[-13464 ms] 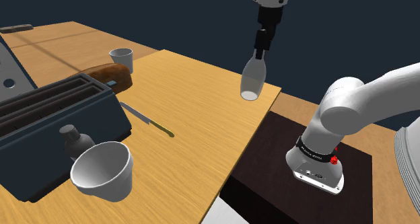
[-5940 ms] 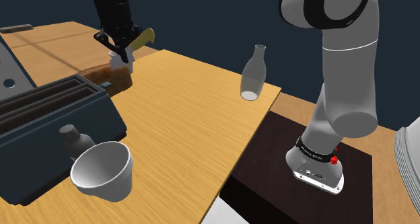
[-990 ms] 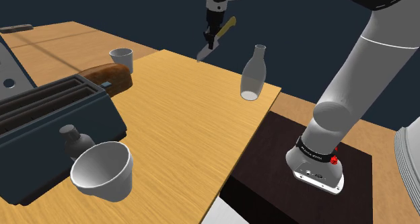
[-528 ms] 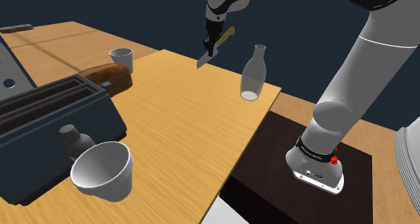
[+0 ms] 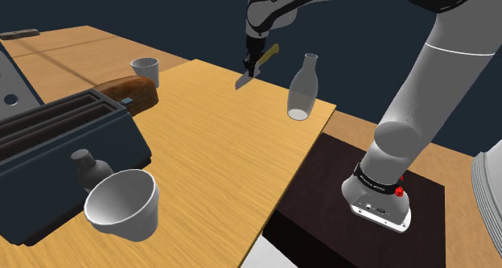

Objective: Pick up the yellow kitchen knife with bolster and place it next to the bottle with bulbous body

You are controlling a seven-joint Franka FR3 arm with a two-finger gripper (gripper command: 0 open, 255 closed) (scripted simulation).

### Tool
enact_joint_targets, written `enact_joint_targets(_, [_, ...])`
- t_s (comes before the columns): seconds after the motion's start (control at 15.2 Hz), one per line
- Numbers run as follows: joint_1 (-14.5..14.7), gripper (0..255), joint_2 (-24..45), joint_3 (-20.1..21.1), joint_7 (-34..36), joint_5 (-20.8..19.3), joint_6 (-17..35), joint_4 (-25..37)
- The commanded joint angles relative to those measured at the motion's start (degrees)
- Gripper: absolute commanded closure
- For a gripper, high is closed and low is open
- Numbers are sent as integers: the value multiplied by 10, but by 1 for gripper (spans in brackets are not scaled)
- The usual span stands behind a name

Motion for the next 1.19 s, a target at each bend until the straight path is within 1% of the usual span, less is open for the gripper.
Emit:
enact_joint_targets(0.0, [0, 255, 6, 0, 1, -1, 15, -8])
enact_joint_targets(0.92, [1, 255, 59, -1, 8, -10, 116, -57])
enact_joint_targets(1.12, [2, 255, 61, -2, 8, -11, 119, -58])
